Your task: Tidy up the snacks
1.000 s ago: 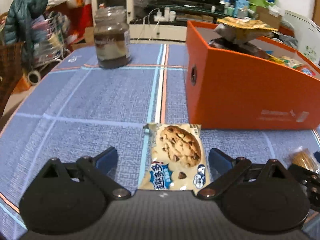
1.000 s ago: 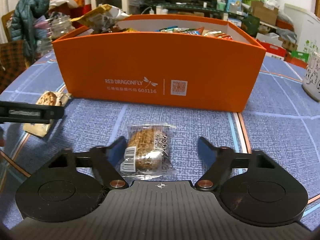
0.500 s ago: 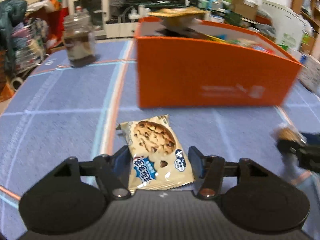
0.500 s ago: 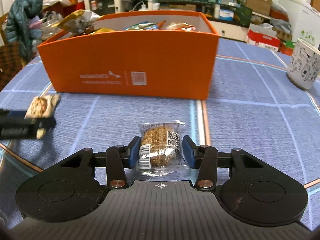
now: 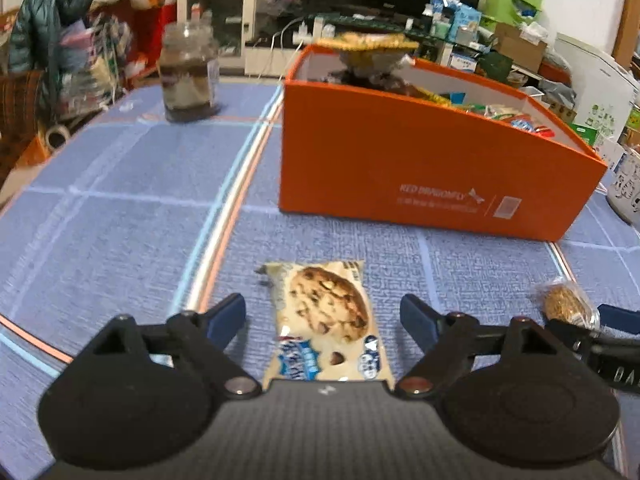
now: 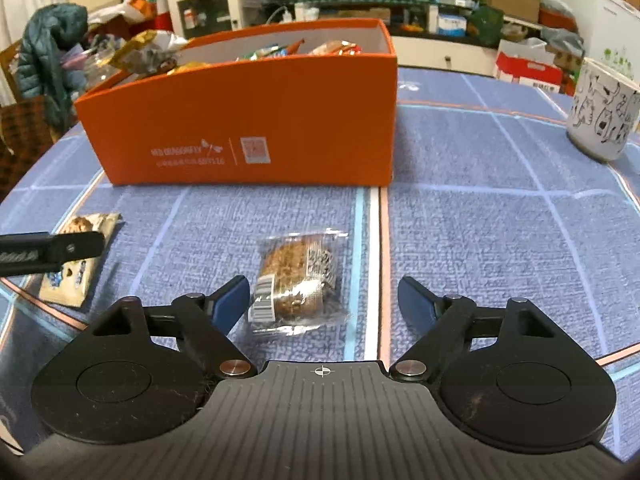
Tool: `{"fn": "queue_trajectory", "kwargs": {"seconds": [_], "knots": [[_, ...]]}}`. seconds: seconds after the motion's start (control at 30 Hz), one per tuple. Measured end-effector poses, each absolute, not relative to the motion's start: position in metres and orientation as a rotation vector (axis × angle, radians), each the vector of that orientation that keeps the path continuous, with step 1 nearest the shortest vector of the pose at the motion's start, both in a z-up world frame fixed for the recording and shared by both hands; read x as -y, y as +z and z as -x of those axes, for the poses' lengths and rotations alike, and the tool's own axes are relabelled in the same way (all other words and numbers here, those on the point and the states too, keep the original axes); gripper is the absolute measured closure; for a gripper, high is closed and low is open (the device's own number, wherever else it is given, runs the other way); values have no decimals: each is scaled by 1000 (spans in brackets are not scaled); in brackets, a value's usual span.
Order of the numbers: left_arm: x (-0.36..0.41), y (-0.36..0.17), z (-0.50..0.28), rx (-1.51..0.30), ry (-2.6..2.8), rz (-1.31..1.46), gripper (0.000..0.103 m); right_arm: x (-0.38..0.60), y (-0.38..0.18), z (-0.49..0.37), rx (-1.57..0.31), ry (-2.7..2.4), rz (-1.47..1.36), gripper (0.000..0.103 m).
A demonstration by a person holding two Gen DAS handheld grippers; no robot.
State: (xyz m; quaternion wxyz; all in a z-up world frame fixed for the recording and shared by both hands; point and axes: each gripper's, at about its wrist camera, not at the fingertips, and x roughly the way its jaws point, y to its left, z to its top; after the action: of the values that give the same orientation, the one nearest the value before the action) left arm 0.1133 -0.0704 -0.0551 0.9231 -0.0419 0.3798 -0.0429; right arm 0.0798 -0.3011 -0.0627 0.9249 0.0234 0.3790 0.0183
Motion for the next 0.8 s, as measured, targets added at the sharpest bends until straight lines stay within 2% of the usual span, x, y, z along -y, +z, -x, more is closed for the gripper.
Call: {"fn": "queue_trajectory", "kwargs": {"seconds": [0.1,0.33,0.7,0.77,0.8], "knots": [[81,-62,-119,-791,-72,48,21,292,-66,-84,-772,31,1,28],[89,-63,-122,-793,-74,-2,21,285,-61,-88,-799,22,14,41],[93,-65,-121,-771,-104,-23,19,281,-59,-91,-824,6,6,47],[91,-67,-123,-791,-108,-32,2,281,-59,-91,-826,7,6,47],[91,-69,-123,-789,-103,-38,1,281,-59,-91,-825,7,7,47]]}}
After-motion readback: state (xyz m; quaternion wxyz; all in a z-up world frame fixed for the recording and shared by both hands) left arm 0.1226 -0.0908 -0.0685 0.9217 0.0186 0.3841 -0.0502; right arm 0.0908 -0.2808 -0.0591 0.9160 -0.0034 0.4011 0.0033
